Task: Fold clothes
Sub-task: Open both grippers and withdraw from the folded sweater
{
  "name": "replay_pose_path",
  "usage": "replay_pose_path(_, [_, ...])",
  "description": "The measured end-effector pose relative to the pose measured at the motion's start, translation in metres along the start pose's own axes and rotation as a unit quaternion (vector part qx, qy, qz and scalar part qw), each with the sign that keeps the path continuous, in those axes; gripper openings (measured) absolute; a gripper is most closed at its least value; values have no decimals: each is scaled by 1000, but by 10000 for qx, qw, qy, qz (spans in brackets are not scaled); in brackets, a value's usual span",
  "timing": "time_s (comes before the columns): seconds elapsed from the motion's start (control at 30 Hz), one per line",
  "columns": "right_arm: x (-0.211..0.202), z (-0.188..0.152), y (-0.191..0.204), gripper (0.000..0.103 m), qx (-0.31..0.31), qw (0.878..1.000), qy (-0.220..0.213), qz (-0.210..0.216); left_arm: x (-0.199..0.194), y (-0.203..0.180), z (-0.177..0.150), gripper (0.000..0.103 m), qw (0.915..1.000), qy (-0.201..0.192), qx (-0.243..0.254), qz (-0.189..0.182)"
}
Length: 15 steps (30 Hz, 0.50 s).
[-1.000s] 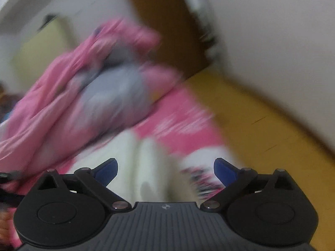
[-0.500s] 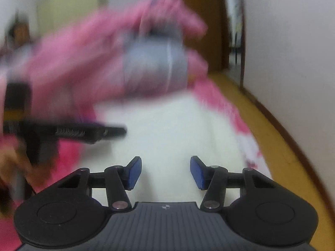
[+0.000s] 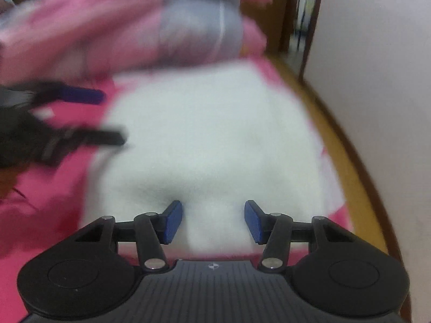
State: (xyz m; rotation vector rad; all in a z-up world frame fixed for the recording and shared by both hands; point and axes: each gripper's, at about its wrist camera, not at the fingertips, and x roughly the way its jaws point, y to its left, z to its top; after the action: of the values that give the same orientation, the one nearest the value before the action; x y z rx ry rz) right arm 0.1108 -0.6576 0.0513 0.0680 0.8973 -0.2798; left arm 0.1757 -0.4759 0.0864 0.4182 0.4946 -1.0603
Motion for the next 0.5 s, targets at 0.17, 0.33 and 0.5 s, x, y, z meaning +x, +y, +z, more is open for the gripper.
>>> replay_pose_path(0.17, [-59, 1, 26, 59, -236, 9981, -246, -516, -68, 22, 36, 96, 9986, 56, -272, 452])
replay_pose_path(0.33, [-190, -36, 67, 80, -224, 9898, -1309, -515, -212, 41, 46, 102, 9973, -423, 36, 592])
replay_pose_path(0.5, [-289, -85, 119, 103, 81, 9671, -2541, -63, -333, 47, 19, 103, 9992, -351, -195, 45])
